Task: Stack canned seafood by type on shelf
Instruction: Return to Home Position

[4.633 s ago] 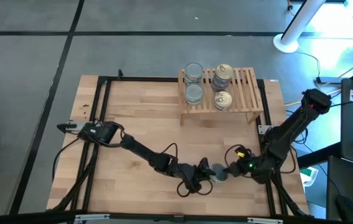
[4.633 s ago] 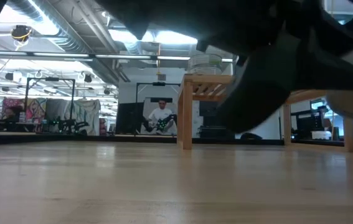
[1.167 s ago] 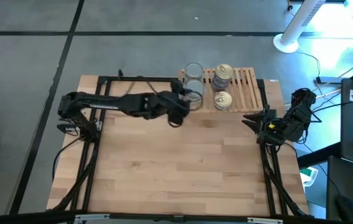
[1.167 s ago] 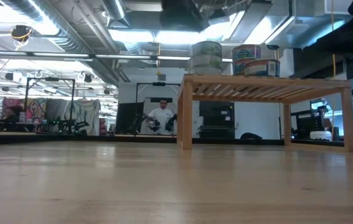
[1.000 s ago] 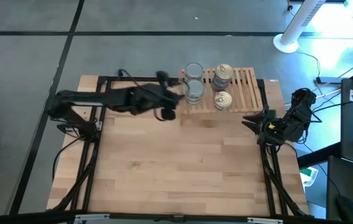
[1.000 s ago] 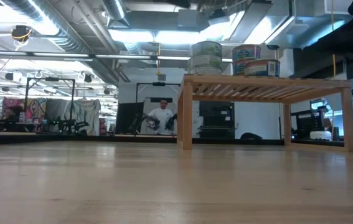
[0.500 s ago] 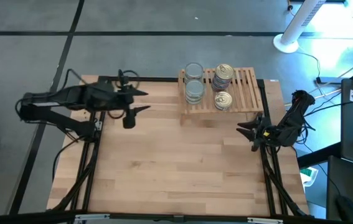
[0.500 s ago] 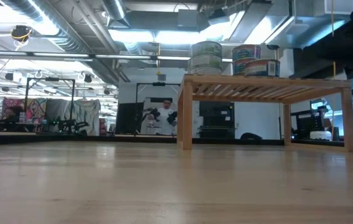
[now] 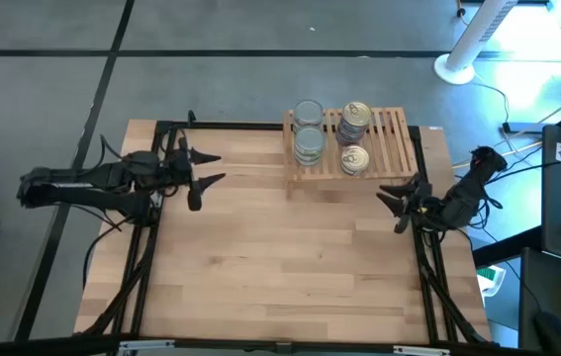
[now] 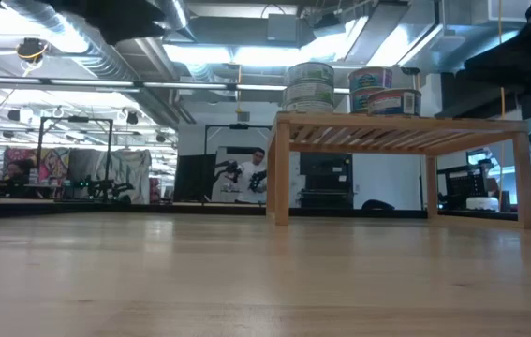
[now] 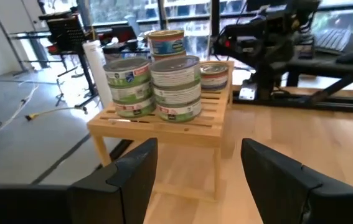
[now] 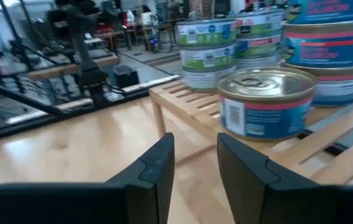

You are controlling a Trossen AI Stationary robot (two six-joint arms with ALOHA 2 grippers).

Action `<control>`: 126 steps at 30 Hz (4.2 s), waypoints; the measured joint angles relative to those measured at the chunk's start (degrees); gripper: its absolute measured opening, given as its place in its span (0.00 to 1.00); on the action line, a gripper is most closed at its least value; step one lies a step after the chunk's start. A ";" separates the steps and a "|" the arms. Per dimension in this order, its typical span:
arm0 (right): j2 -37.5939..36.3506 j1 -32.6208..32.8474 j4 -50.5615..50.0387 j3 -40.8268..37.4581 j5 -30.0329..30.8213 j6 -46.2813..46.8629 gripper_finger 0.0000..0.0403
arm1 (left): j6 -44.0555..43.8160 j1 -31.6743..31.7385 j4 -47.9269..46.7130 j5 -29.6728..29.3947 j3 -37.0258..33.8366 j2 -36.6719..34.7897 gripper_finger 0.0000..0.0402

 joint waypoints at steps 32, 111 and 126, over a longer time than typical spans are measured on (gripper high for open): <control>-7.68 -26.32 -9.79 0.65 -28.75 -3.06 0.30 | -7.03 0.18 6.65 15.25 -23.56 -28.74 0.57; -6.22 -47.28 8.75 -10.32 -62.94 -17.40 0.30 | -1.40 0.24 9.85 16.32 -35.33 -34.68 0.57; -6.20 -47.28 8.87 -10.36 -62.95 -17.53 0.30 | -0.24 0.23 9.85 16.34 -35.30 -34.68 0.57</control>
